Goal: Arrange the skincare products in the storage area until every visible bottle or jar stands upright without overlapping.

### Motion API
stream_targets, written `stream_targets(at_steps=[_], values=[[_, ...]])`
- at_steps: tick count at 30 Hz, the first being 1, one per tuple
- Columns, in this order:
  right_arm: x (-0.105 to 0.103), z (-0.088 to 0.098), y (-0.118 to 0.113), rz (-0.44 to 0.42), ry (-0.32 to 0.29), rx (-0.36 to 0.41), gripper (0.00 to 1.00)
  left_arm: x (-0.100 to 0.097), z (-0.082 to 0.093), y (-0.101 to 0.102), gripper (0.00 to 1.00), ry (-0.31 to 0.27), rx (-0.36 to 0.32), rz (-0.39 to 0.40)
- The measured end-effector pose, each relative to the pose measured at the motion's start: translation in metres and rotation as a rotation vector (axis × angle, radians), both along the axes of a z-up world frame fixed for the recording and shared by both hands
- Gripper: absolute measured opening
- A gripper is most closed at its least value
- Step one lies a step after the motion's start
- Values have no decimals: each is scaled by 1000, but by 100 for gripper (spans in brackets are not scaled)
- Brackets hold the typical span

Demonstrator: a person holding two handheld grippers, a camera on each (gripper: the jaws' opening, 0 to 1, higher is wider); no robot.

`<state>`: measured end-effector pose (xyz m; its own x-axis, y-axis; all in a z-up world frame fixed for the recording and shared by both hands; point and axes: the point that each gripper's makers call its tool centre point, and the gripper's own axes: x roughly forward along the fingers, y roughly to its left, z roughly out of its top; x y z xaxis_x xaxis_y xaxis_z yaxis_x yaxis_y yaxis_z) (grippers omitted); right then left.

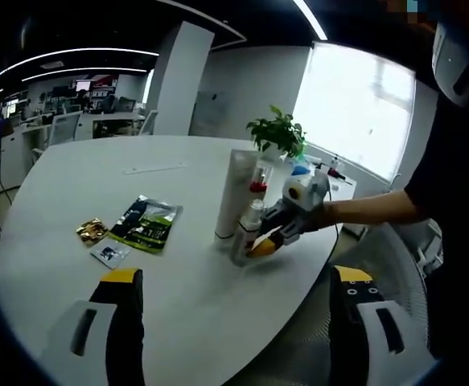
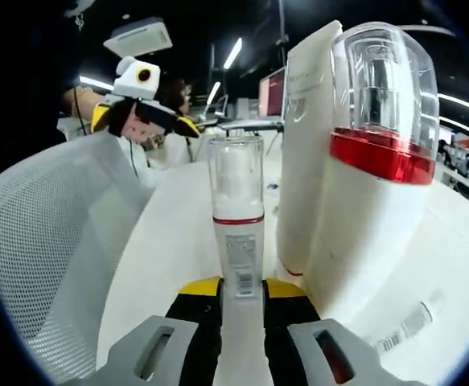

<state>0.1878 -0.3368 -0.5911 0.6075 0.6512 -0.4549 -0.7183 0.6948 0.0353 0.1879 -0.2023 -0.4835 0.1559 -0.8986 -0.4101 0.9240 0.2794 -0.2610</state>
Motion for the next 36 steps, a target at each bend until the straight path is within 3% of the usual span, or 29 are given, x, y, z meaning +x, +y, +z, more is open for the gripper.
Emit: stream_targets(at_steps=[23,36], values=[[-12,-2,-8,-20,40,4,16,-3,2,-1,89,-7,-7,-5],[-29,11,-17,-86,79,10,28,4,8,-6,91,-49,-5,-10]])
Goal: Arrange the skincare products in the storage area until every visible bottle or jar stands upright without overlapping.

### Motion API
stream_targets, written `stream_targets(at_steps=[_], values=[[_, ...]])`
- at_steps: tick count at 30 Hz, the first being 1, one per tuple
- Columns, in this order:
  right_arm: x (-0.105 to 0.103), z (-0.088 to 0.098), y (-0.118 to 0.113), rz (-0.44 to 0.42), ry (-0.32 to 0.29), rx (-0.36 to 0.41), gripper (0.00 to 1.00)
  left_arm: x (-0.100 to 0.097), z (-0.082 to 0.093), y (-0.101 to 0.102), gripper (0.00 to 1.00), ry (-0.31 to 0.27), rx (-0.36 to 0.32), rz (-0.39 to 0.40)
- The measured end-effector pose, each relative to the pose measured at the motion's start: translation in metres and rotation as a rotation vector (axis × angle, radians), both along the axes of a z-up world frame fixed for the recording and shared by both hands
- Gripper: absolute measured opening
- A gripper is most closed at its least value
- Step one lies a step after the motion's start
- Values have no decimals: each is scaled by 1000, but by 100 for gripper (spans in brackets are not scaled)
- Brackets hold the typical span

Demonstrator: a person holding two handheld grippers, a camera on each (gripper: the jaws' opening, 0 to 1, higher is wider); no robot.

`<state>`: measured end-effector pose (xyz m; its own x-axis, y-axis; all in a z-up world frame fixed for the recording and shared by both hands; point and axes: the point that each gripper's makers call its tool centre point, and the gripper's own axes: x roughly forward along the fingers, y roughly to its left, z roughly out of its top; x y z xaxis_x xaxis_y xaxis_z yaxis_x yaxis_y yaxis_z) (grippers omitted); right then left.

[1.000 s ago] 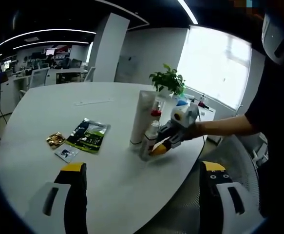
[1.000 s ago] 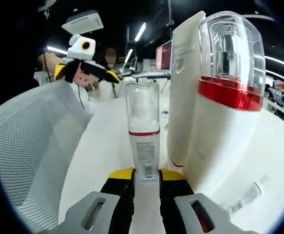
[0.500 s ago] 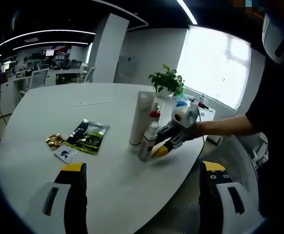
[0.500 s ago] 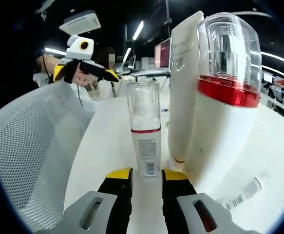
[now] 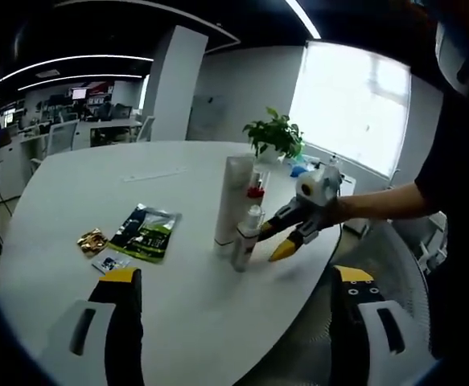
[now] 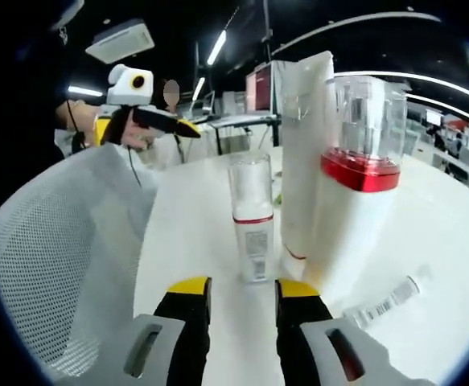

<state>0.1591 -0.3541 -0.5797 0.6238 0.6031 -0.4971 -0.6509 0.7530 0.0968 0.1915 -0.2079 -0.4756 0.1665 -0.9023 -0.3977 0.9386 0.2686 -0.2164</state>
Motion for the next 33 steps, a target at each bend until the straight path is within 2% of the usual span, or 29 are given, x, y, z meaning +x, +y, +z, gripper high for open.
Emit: stream_targets(at_steps=[3,8,11,13,16,22,27,29,31,33], values=[[-4,4,0,-13,3,-9,31,6,0,2,94,-20,7,26],[-13,14,0,-49,19,-39,36,12,1,8,95,-29,18,60],[-17,20,0,-93,33,-58,40,20,-8,20,93,-50,85,110],[-19,18,-1,-104,26,-62,43,18,-7,20,93,-34,68,110],[-25,28,1,-138,34,-12,43,19,-2,24,93,-22,42,126],[-33,44,4,-187,35,-15,53,20,8,29,94,-31,19,145],[-42,58,6,-222,34,-17,56,22,10,32,94,-32,15,148],[-43,65,8,-248,35,12,58,23,11,34,94,-36,18,147],[-46,63,4,-271,36,14,60,23,14,34,93,-34,16,148],[-47,70,4,-297,37,23,62,23,15,36,94,-32,17,147]])
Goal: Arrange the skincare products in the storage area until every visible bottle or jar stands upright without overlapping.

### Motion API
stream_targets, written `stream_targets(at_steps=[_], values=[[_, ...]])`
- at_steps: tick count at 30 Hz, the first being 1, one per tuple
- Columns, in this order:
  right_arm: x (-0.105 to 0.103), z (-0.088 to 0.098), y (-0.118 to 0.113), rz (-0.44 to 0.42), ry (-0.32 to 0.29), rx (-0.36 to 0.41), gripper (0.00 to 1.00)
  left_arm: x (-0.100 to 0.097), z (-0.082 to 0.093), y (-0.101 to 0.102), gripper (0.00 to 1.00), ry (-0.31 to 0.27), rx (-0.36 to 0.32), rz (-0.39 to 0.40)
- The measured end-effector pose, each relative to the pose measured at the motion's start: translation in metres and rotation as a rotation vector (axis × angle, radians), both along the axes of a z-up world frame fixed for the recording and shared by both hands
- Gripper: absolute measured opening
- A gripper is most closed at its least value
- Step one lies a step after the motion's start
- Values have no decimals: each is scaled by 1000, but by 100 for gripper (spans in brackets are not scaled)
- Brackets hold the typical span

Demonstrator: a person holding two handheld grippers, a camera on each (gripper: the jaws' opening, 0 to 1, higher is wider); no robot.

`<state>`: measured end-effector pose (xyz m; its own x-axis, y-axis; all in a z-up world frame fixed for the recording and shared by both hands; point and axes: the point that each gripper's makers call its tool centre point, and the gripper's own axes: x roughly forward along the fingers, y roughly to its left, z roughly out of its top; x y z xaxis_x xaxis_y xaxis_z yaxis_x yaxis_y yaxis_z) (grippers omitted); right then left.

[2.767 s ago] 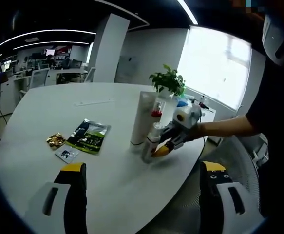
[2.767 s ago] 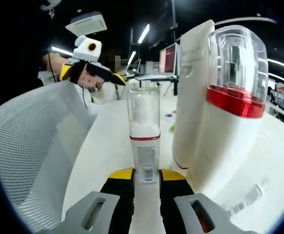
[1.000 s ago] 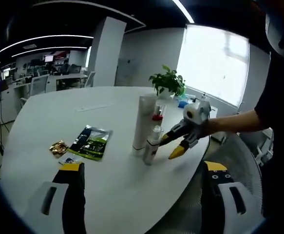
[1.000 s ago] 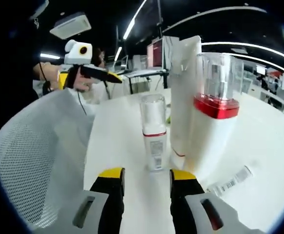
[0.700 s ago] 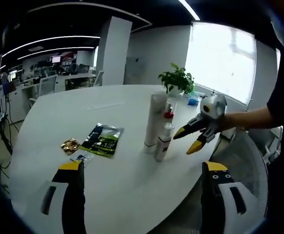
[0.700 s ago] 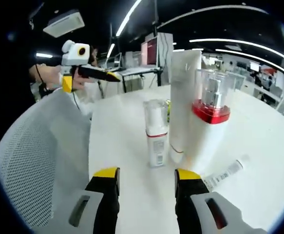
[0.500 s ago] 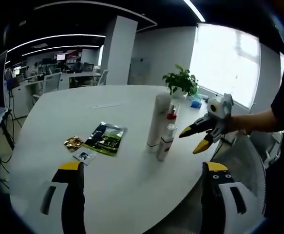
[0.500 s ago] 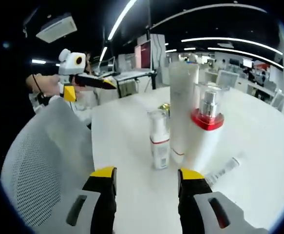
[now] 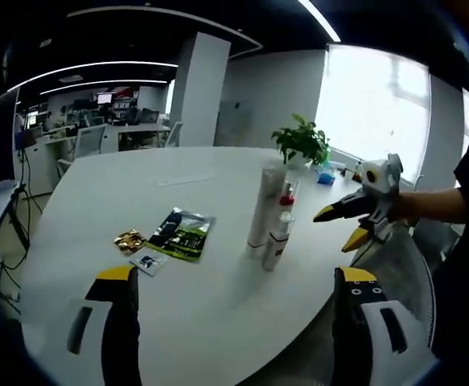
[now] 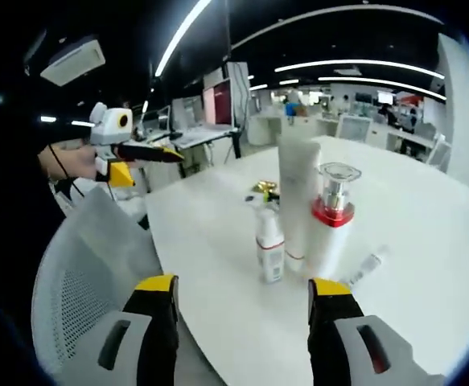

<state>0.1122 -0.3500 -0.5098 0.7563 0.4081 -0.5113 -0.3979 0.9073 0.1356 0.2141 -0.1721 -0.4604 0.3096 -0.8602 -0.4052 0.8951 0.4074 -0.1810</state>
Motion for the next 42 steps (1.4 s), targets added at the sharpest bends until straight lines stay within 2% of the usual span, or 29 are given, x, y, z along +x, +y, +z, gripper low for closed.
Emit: stream_targets(at_steps=[2,6,10,13,15,18,23,26,35,42], values=[[-1,9,4,-26,-10,10,66,0,0,1,93,2,5,1],[-3,9,1,-50,-26,29,67,4,0,9,94,9,10,8],[-12,14,2,-73,0,25,73,3,1,17,94,34,4,19],[-16,18,-10,-131,-11,36,75,-1,-3,22,94,44,15,10],[-19,18,-16,-185,-6,47,79,-5,-6,25,94,49,29,3],[-27,19,-14,-207,-3,78,87,-9,-6,29,94,55,29,3],[-38,18,-23,-291,1,74,93,-13,-7,30,94,71,18,12],[-48,15,-22,-302,23,66,97,-14,-9,32,94,71,19,14],[-57,17,-31,-339,27,72,99,-14,-17,32,93,79,28,9],[-53,18,-33,-349,36,78,99,-9,-15,33,93,73,24,10]])
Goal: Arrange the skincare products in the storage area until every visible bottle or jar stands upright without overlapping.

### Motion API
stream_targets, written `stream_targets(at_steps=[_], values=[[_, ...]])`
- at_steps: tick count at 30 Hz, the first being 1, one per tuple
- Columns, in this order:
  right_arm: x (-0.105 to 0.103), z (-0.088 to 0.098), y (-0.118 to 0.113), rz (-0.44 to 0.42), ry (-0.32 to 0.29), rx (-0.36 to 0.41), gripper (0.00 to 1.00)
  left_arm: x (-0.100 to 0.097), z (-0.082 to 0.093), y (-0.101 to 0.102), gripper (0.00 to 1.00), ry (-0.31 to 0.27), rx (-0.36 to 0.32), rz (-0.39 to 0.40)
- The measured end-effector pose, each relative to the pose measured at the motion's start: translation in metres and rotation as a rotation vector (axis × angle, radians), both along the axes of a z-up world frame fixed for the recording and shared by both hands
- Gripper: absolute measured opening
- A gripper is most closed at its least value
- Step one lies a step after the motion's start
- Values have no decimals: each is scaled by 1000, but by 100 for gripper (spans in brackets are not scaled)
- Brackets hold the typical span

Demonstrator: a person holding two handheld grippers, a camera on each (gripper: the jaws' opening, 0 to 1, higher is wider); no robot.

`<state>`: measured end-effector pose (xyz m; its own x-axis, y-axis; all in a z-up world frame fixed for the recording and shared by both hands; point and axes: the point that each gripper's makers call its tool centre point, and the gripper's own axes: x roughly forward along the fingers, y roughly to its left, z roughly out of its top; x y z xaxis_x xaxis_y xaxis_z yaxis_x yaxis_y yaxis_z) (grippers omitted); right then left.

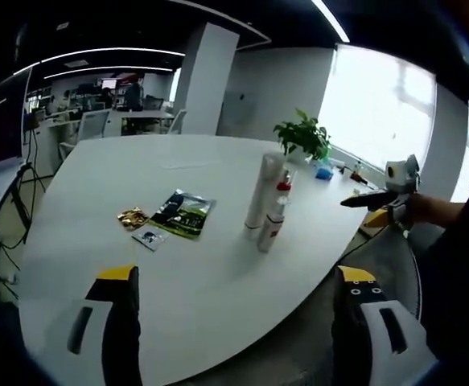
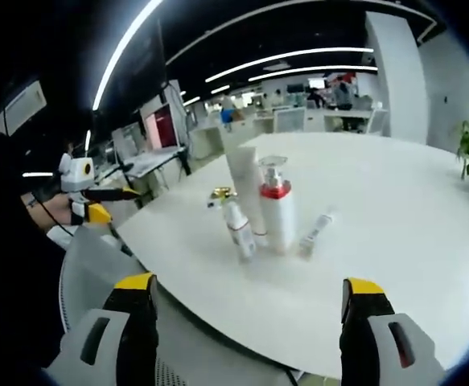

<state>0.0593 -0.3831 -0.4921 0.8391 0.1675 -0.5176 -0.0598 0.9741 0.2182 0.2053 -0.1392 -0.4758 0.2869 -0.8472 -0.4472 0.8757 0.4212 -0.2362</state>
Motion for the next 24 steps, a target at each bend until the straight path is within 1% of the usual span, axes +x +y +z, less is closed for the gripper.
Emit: stream_targets(at_steps=[7,9,11,14,15,17,18,20,23,24], values=[[-1,-2,4,11,22,1,99,-1,-4,4,92,8,13,9],[-1,-1,2,-1,27,18,98,-1,-5,4,92,11,14,11],[3,6,1,-20,4,58,97,-2,-5,3,91,13,15,11],[10,19,-4,-56,-36,81,97,-3,-6,1,91,18,12,10],[12,21,-8,-67,-39,91,96,-3,-6,0,91,20,11,10],[15,25,-11,-82,-32,108,95,-6,-6,-1,91,17,17,8],[17,25,-11,-81,-19,103,94,-4,-5,0,91,17,17,9],[17,23,-14,-84,16,65,93,-4,-4,1,91,21,11,15],[21,22,-17,-97,46,59,93,-3,-4,1,90,20,9,23],[24,25,-17,-99,46,70,94,-4,-4,0,90,19,9,24]])
